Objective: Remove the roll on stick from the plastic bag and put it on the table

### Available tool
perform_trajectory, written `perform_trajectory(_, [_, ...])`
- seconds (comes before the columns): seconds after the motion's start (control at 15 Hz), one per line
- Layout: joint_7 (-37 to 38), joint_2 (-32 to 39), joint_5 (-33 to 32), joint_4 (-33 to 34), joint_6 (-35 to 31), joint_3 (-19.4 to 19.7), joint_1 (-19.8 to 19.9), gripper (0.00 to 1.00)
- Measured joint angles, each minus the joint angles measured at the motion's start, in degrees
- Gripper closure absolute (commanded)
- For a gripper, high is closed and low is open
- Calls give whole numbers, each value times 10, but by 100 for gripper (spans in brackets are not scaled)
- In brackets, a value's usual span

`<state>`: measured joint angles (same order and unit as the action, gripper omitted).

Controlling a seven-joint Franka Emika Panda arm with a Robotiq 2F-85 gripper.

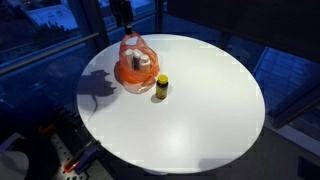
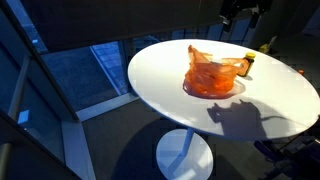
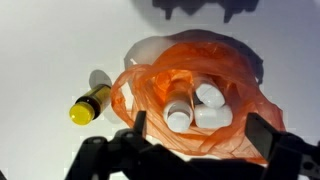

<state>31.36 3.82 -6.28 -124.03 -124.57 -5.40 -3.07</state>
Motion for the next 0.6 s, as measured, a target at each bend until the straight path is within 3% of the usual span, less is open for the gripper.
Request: perform_trajectory(0.6, [-20,71,6,-4,-113,11,0,0])
